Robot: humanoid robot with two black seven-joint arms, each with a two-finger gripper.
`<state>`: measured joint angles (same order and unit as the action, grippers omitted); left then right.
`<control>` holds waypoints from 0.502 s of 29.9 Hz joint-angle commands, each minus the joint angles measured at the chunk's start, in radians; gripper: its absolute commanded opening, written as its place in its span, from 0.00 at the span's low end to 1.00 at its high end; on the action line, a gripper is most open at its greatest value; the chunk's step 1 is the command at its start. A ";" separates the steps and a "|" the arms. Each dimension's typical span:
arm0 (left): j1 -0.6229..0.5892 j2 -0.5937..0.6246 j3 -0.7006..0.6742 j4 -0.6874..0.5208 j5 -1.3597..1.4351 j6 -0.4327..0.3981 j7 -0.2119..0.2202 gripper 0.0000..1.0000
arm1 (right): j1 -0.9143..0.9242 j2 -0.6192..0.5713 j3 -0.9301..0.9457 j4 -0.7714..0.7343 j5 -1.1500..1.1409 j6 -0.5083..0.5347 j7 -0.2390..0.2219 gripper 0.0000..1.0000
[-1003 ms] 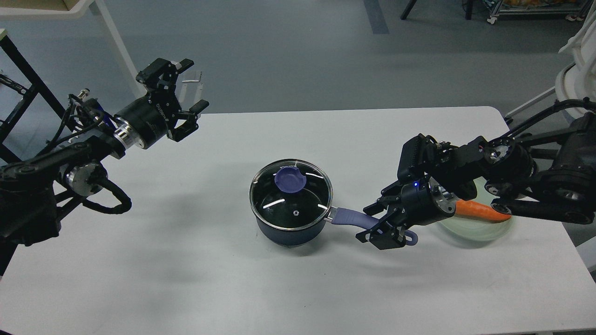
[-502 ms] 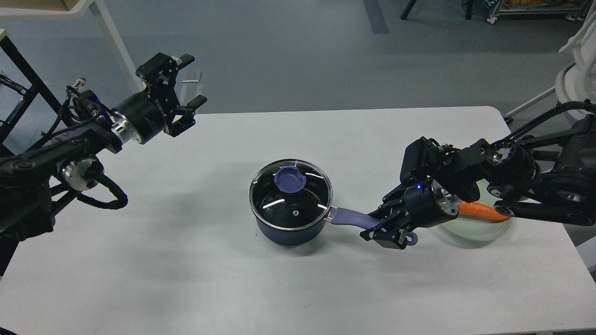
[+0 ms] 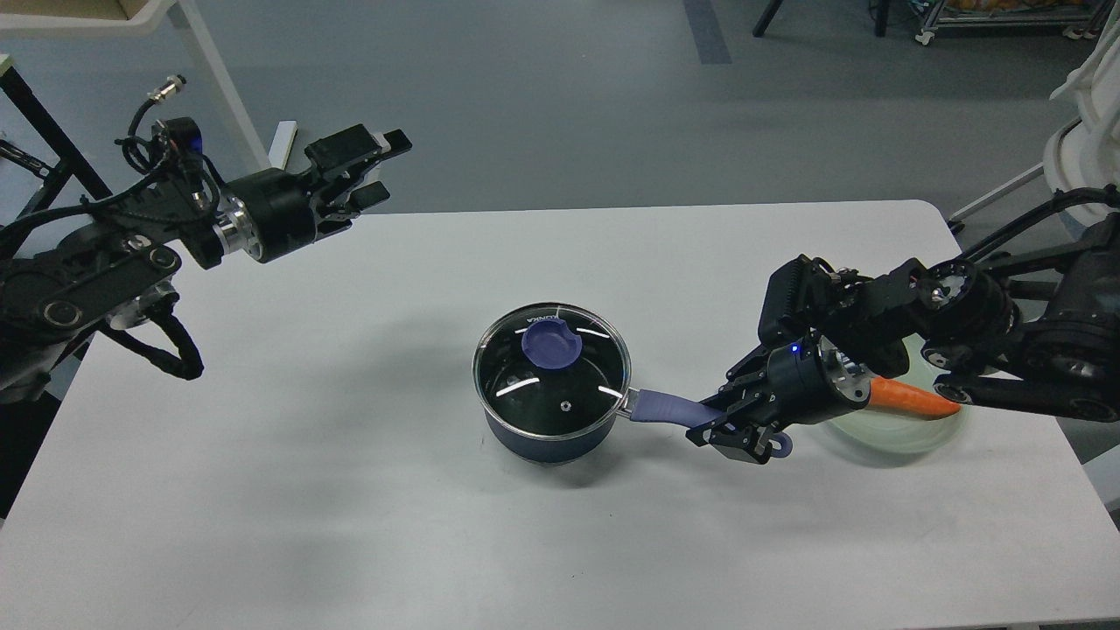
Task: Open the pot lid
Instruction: 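Reach the left gripper over the pot and grasp the lid's purple knob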
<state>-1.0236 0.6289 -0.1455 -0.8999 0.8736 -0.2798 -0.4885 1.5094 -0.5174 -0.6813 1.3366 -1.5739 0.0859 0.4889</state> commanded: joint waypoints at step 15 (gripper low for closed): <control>-0.003 -0.032 0.046 -0.389 1.022 0.313 0.000 0.99 | 0.000 -0.006 -0.001 -0.001 0.005 0.000 0.000 0.31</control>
<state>-1.0278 0.6249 -0.1207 -1.2955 1.7967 0.0116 -0.4888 1.5098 -0.5225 -0.6811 1.3357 -1.5700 0.0858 0.4886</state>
